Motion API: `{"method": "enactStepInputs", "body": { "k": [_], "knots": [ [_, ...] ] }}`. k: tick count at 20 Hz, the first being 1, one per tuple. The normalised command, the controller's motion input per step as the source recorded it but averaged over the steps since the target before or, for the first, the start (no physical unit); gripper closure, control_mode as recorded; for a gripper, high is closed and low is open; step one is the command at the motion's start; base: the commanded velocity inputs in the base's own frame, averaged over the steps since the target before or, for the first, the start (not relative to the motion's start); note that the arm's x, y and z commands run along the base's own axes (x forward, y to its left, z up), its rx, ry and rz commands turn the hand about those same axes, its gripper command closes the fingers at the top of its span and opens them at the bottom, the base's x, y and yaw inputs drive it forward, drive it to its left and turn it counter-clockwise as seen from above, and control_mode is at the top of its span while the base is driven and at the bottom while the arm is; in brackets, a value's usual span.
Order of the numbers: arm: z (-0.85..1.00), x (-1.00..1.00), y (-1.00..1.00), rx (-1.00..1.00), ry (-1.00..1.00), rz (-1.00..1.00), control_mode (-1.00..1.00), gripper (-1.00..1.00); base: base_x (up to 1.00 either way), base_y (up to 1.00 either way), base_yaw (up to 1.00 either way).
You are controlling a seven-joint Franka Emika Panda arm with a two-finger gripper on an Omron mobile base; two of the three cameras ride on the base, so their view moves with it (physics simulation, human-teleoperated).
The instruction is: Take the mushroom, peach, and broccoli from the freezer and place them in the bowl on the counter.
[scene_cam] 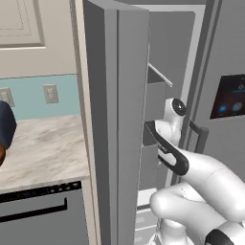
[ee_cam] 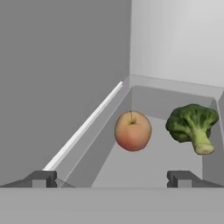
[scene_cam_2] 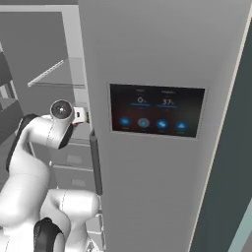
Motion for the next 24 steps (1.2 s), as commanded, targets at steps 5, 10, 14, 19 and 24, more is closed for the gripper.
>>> {"method": "enactStepInputs", "body": {
  "k": [5, 10, 14, 19, 24],
  "knots": [
    [-0.01, 0.13, 0.03, 0.0, 0.09, 0.0, -1.0, -1.0, 0.0, 0.0, 0.0],
    [0.0, 0.13, 0.07, 0.0, 0.11, 0.0, -1.0, -1.0, 0.0, 0.0, 0.0],
    [0.0, 0.17, 0.08, 0.0, 0.09, 0.0, -1.0, -1.0, 0.0, 0.0, 0.0],
    [-0.04, 0.25, 0.08, 0.0, 0.03, 0.0, -1.0, -1.0, 0.0, 0.0, 0.0],
    [-0.04, 0.24, 0.1, 0.0, 0.03, 0.0, -1.0, -1.0, 0.0, 0.0, 0.0]
  ]
}}
